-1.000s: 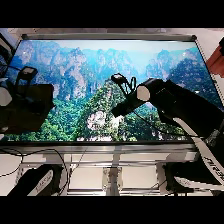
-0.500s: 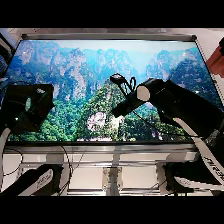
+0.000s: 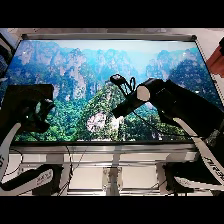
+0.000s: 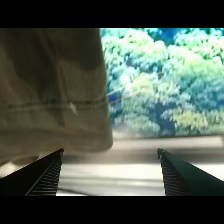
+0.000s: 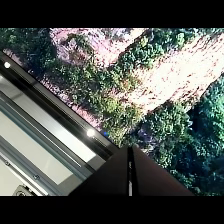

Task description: Fold the clothes and pants, and hang the long-sleeved shirts on hangers.

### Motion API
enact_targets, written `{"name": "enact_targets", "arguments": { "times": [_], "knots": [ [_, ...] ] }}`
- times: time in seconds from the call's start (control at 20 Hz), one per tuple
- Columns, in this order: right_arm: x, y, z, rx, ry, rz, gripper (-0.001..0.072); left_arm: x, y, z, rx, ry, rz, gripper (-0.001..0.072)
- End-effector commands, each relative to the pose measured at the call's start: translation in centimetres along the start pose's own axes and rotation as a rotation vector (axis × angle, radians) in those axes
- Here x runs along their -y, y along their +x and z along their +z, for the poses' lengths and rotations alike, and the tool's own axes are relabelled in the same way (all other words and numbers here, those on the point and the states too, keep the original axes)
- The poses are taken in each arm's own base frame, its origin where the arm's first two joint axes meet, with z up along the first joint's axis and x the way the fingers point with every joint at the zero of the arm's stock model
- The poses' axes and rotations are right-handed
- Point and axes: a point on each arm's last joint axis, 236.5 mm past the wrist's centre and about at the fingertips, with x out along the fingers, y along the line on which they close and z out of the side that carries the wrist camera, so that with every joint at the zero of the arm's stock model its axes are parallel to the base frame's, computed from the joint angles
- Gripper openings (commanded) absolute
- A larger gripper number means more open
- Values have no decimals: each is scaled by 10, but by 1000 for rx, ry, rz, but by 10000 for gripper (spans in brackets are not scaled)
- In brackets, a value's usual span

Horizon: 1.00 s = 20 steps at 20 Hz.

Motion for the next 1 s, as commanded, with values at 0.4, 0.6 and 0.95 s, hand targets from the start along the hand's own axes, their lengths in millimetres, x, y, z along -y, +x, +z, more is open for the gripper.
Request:
{"name": "enact_targets", "arguments": {
  "times": [0.4,0.6,0.95],
  "knots": [
    [-1,0,-15,-62,-1,2,20,-16,14,21,59,-30,82,580],
    [0,0,-15,-62,-1,0,20,-13,27,21,22,-1,79,157],
    [1,0,-15,-64,-2,-6,19,-10,36,15,-18,7,65,38]
  ]
}}
